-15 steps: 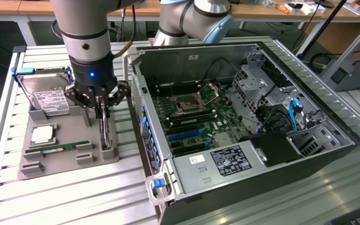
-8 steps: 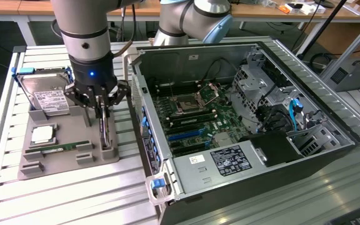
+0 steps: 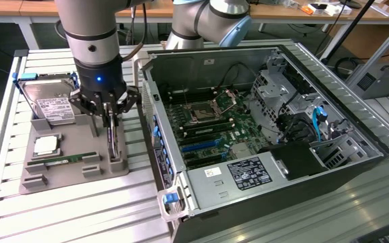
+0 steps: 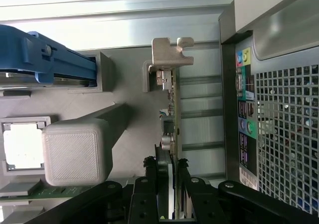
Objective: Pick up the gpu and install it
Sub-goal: 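Pick up the gpu and move the gpu toward the slot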
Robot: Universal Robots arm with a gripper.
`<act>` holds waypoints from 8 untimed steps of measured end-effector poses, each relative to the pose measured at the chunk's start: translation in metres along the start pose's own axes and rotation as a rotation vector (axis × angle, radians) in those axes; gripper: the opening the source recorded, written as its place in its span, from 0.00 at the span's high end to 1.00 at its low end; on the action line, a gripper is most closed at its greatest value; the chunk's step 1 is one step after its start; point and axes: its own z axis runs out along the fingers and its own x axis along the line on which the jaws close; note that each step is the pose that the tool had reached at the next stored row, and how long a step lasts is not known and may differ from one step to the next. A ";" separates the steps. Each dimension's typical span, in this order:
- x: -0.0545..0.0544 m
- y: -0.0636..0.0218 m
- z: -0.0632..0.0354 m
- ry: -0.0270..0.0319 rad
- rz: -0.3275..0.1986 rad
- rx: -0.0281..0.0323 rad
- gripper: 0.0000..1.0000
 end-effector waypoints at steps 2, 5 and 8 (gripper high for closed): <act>0.000 0.0000 -0.0007 0.0000 0.000 0.0000 0.73; 0.000 -0.0001 -0.0016 0.0000 0.000 0.0000 0.73; 0.000 0.0000 -0.0022 -0.0001 0.000 -0.0001 0.73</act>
